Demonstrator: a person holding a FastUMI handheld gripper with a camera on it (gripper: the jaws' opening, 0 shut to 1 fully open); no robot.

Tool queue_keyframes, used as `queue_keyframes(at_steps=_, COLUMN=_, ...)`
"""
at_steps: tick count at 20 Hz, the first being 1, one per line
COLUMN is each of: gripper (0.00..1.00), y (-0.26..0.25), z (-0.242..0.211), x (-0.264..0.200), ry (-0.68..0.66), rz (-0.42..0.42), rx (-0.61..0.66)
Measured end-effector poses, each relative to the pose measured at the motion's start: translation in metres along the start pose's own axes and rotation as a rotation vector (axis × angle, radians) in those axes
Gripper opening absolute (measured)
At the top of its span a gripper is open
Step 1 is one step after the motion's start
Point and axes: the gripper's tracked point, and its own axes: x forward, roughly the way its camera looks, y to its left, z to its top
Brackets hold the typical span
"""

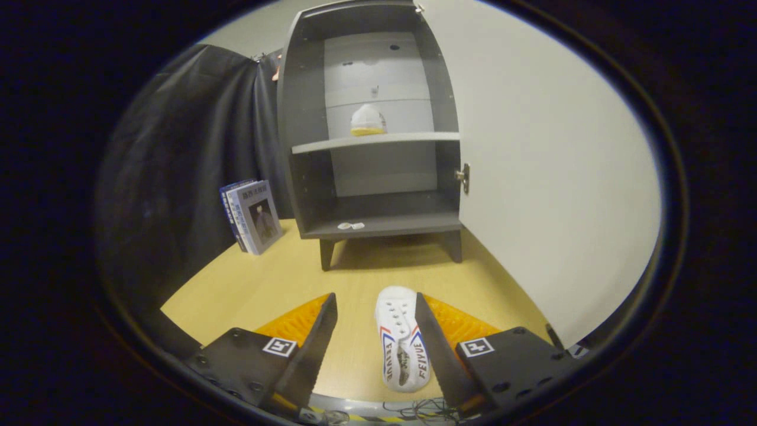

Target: Open the shoe cabinet door, grab the shoes and put them into the shoe cabinet, then close the shoe cabinet door.

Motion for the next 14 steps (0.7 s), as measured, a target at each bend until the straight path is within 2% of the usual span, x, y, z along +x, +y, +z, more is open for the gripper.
queue_keyframes(at_steps=4, gripper=0.84, y=-0.004, z=-0.053, x=0.036, ry=0.092, rz=0.002, rx=0.062)
queue_keyframes(at_steps=8, gripper=0.84, y=-0.011, z=-0.098, x=0.052, ry=0.197, rz=-0.043, rx=0.096)
queue_keyframes(at_steps=14, gripper=0.85, y=0.001, z=-0.104, x=0.058, ry=0.232, rz=-0.033, rx=0.143)
